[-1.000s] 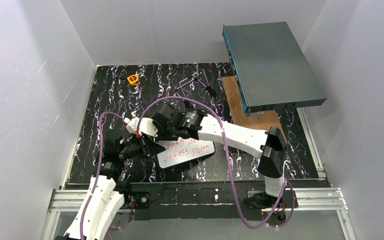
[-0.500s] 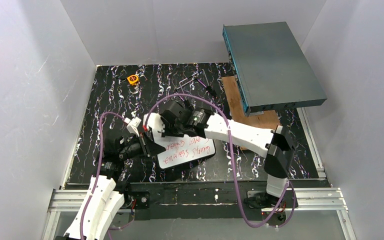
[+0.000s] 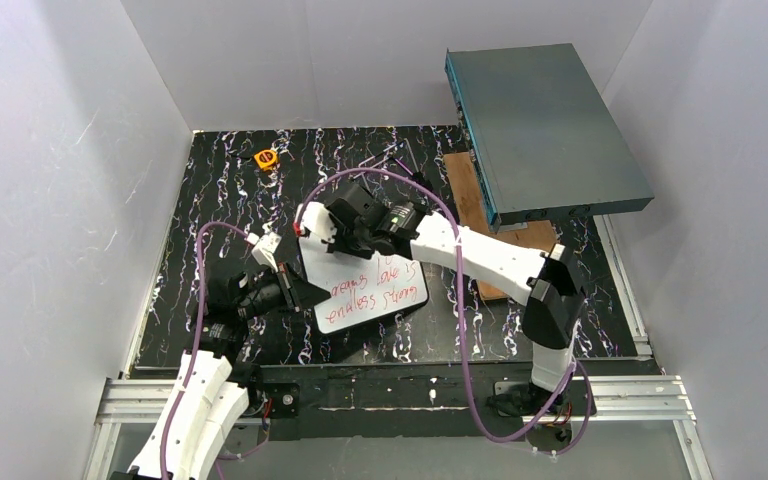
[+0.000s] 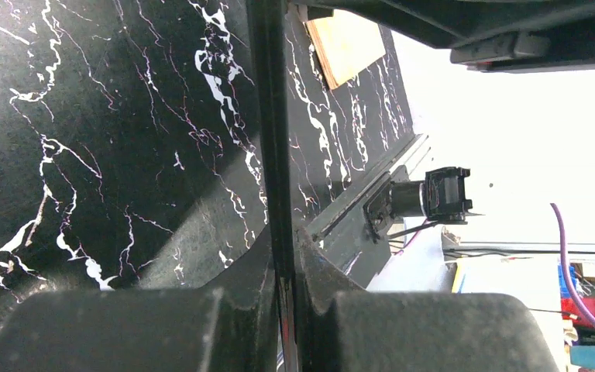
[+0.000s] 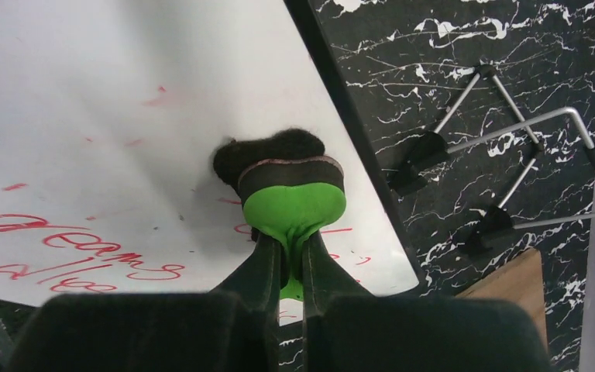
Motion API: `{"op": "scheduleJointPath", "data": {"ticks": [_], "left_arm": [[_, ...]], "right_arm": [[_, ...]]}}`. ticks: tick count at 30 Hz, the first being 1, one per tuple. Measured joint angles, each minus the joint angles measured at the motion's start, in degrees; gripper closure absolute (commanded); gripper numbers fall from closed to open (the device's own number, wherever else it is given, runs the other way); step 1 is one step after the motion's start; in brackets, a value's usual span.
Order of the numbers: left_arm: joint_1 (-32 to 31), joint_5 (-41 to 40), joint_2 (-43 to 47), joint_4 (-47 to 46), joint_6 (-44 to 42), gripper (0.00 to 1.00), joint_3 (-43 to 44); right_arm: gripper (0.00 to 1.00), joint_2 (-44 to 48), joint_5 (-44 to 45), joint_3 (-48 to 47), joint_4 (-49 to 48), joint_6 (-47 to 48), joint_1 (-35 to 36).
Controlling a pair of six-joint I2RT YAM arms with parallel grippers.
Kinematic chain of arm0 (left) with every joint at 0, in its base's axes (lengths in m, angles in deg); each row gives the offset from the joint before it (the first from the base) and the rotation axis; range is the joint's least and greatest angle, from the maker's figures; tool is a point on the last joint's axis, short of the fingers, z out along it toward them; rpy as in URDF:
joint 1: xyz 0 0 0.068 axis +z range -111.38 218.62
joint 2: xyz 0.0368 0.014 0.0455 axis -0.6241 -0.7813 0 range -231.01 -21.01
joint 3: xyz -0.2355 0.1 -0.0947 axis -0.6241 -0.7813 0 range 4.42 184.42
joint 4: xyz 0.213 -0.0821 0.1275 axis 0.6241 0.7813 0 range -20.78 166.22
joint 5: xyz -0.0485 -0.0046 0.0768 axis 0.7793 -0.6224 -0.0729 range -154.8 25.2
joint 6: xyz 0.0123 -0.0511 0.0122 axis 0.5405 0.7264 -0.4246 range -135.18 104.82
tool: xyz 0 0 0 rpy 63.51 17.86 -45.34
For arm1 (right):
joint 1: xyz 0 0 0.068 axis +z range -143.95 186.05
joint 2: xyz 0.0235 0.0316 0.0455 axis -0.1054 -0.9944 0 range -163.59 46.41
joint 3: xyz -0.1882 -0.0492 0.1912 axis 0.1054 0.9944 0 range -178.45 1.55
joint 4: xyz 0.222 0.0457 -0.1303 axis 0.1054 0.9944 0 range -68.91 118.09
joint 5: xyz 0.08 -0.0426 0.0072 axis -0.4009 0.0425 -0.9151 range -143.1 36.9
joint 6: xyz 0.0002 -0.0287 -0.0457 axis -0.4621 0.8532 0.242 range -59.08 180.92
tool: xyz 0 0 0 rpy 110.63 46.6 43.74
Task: Erase the whiteboard
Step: Erase the whiteboard at the center of the board.
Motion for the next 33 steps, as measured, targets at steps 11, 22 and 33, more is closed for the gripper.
{"op": "scheduleJointPath", "data": {"ticks": [11,22,33], "left_arm": [[-0.07,1.38,-0.09,1.01,0.15,1.0,0.0],[-0.04,0.09,-0.11,-0.15,0.26,1.0,0.0],[-0.04,1.14,-0.35,0.22,0.59,1.0,0.0]], "right_arm": [[0.99,2.38,-2.86,3.5,1.92,2.32,6.49],[0.99,0.98,-1.46,2.56,-1.14,0.13,-0.66],[0.99,0.15,-2.93,-1.25,3.76,-0.13,4.31]]}}
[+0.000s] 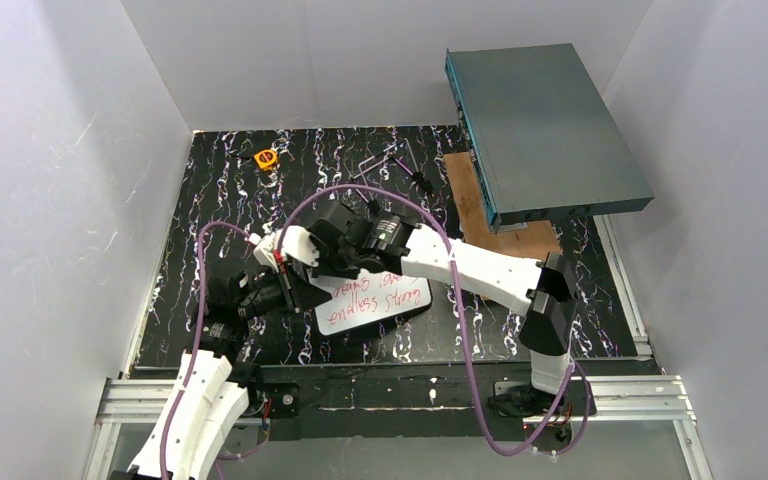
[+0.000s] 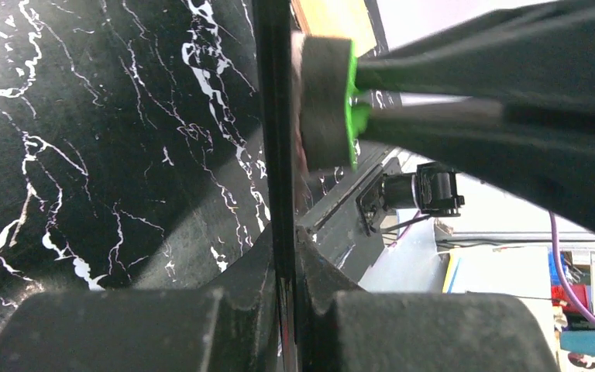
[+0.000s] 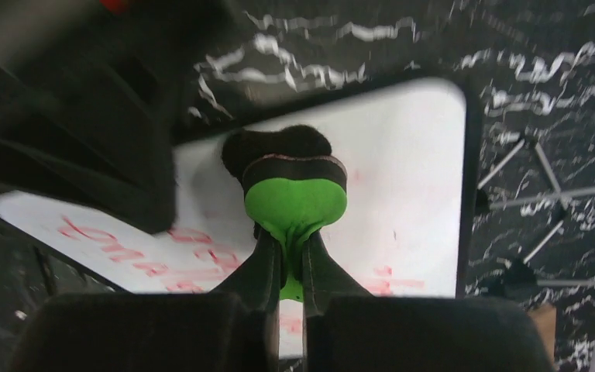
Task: Erase the whiteboard
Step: Erase the whiteboard at the center of the board.
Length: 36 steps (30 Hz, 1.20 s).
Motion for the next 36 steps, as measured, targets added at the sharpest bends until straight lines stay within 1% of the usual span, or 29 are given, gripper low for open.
{"op": "scheduleJointPath", "data": {"ticks": [2,4,9,11,15,20,24,27,30,33,36], "left_arm": [[-0.04,0.85,0.02,-0.5,-0.22,1.0,0.0],[-0.17,1.75,0.02,-1.38,-0.42,1.0,0.0],[-0.22,1.49,0.0,-1.92,-0.35,1.0,0.0],[-0.22,0.85,-0.02,-1.36,-0.15,1.0,0.0],[-0.22,0.31,-0.24,0.13,0.46,1.0,-0.02],[-0.37,1.09,-0.24,0.94,0.68,1.0,-0.02],[-0.42,1.18,-0.2,0.92,0.09,1.0,-0.02],[-0.42,1.16,0.17,0.52,-0.42,1.0,-0.02],[-0.35,0.42,0.35,-0.87,-0.66,1.0,-0.02],[-0.35,0.24,0.35,-1.25,-0.61,1.0,-0.02],[-0.35,0.31,0.35,-1.16,-0.59,1.0,-0.02]], "right_arm": [[0.99,-0.98,-0.94,-3.72,0.33,-0.83,1.44],[0.99,-1.18,-0.85,-5.46,-0.22,-1.46,2.03],[0.99,-1.73,0.24,-6.21,-1.31,-3.41,-0.9],[0.99,-1.64,0.81,-4.79,-2.71,-3.56,-2.6],[0.99,0.7,1.11,2.91,-6.05,-2.6,-4.92],[0.99,4.85,-0.5,10.4,-6.86,-0.37,-3.96],[0.99,5.49,-1.9,10.84,-5.18,0.46,-0.02],[0.99,5.29,-1.77,9.7,-4.46,-0.35,0.61],[0.99,4.79,-1.73,8.2,-4.87,-1.81,-1.86],[0.99,4.74,-0.9,8.28,-6.23,-2.75,-6.23],[0.99,5.4,-0.79,11.13,-8.76,-2.95,-9.51]]}}
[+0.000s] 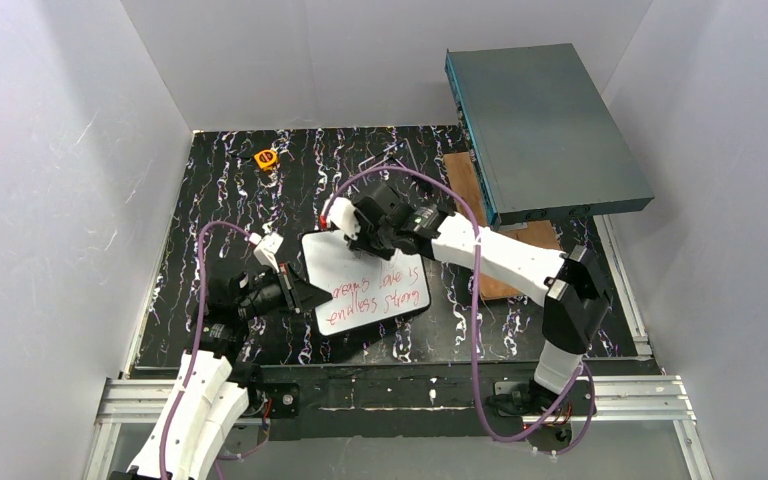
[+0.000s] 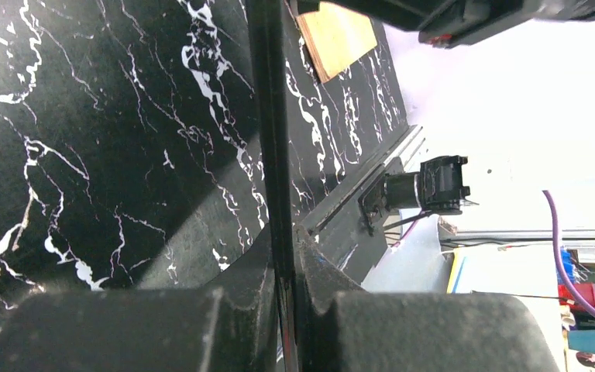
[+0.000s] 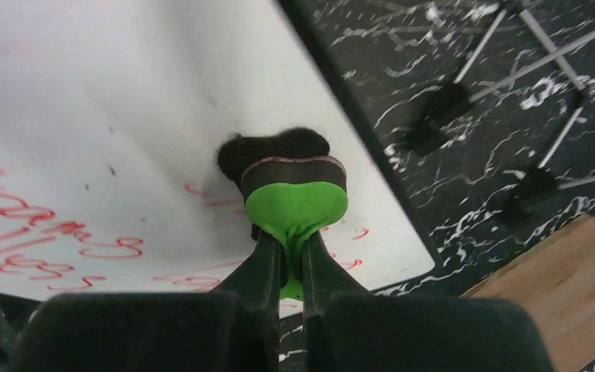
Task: Erase the whiteboard
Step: Erase the whiteboard at the center of the board.
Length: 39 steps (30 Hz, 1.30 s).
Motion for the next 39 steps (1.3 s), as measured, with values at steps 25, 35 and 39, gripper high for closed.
{"op": "scheduleJointPath", "data": {"ticks": [25,35,39], "left_arm": [[0.0,0.57,-0.2,0.83,0.87,1.0,-0.04],[-0.04,1.7,-0.13,-1.51,0.42,1.0,-0.07],[-0.02,1.29,-0.09,-2.38,0.39,1.0,-0.07]], "right_arm": [[0.99,2.71,-0.98,7.08,-3.02,1.64,-0.22],[0.99,3.37,-6.8,2.01,2.97,2.25,4.72],[0.99,3.5,-5.68,2.8,0.9,2.03,1.86]]}}
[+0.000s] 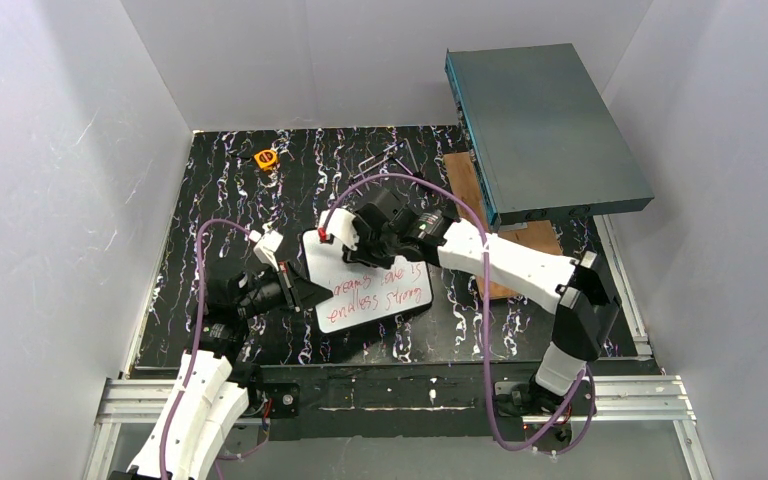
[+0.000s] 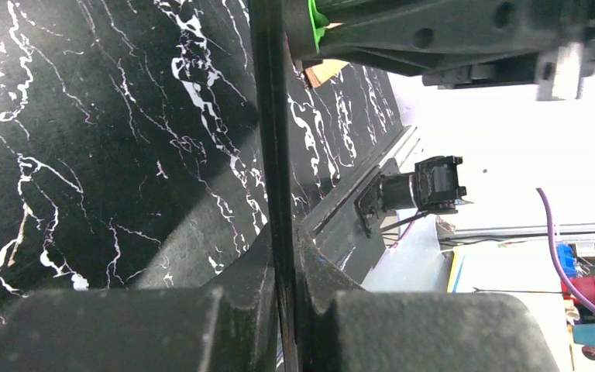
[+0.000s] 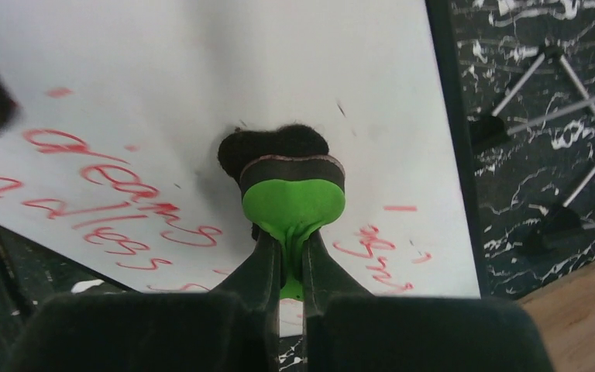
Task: Erase the whiteboard
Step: Erase the whiteboard at the center of the board.
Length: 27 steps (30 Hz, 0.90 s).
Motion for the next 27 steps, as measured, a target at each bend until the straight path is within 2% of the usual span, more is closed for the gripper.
{"op": "scheduleJointPath", "data": {"ticks": [6,14,18,22,27], "left_arm": [[0.0,-0.9,-0.15,2.6,0.24,1.0,-0.02],[-0.02,-0.26,-0.11,1.81,-0.02,1.0,-0.02],[-0.02,-0.13,-0.09,-0.28,-0.02,1.0,-0.02],[-0.04,-0.07,-0.09,-0.26,0.04,1.0,-0.02],[-0.13,0.24,-0.15,2.32,0.02,1.0,-0.02]], "right_arm": [[0.99,0.42,0.74,5.55,-2.14,0.59,-1.16],[0.99,0.85,-1.4,3.13,1.27,0.52,0.52],[0.99,0.61,-0.94,0.79,0.72,-0.59,-3.13],[0.99,0.83,-0.79,2.82,-1.38,-0.7,-6.84],[0.99,1.88,-3.91,7.13,-1.11,0.13,-4.13]]}}
